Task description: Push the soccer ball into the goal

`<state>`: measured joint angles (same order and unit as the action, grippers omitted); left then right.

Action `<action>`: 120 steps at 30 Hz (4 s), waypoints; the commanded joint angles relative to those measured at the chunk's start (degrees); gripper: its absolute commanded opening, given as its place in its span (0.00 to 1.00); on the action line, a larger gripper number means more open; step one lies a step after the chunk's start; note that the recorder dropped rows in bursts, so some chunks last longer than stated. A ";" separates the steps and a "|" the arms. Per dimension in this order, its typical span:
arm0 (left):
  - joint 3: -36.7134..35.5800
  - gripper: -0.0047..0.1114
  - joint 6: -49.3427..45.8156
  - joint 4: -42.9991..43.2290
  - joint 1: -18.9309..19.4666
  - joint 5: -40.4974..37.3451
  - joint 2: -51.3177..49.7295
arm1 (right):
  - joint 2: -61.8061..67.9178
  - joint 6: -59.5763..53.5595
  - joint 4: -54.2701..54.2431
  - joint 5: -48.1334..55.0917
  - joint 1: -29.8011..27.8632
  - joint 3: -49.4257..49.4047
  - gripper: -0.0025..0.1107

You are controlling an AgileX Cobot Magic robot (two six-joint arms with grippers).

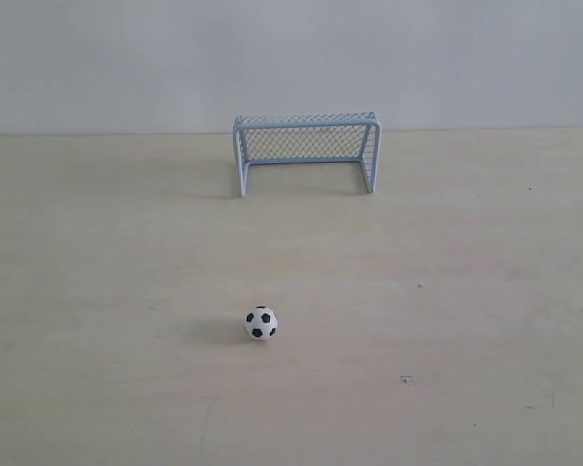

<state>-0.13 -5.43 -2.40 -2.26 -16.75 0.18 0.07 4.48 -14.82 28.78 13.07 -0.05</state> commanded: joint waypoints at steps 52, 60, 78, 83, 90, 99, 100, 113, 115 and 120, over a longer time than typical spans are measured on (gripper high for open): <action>0.13 0.08 -0.17 0.09 -0.24 -0.04 -0.18 | -0.07 -4.48 19.75 -7.07 0.08 0.18 0.02; 0.13 0.08 -0.17 0.09 -0.24 -0.04 -0.18 | -0.07 0.47 19.64 -8.05 0.08 4.79 0.02; 0.13 0.08 -0.17 0.09 -0.24 -0.04 -0.18 | -0.07 4.53 8.68 -12.19 0.08 22.19 0.02; 0.13 0.08 -0.17 0.09 -0.24 -0.04 -0.18 | -0.07 5.81 -0.59 -22.98 0.08 22.19 0.02; 0.13 0.08 -0.17 0.09 -0.24 -0.04 -0.18 | 4.28 -0.11 1.93 -28.44 0.08 26.79 0.02; 0.13 0.08 -0.17 0.09 -0.24 -0.04 -0.18 | 32.80 -14.57 1.93 -7.43 0.08 47.28 0.02; 0.13 0.08 -0.17 0.09 -0.24 -0.04 -0.18 | 35.55 -16.43 1.93 -5.53 0.08 48.80 0.02; 0.13 0.08 -0.17 0.09 -0.24 -0.04 -0.18 | 68.11 -44.57 -15.63 10.69 1.63 56.85 0.02; 0.13 0.08 -0.17 0.09 -0.24 -0.04 -0.18 | 71.95 -48.91 -16.36 11.60 4.47 56.85 0.02; 0.13 0.08 -0.17 0.09 -0.24 -0.04 -0.18 | 80.30 -54.56 -15.97 13.57 13.18 58.25 0.02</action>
<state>-0.13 -5.43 -2.40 -2.26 -16.75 0.18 76.86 -47.35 -30.24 41.30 22.34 56.62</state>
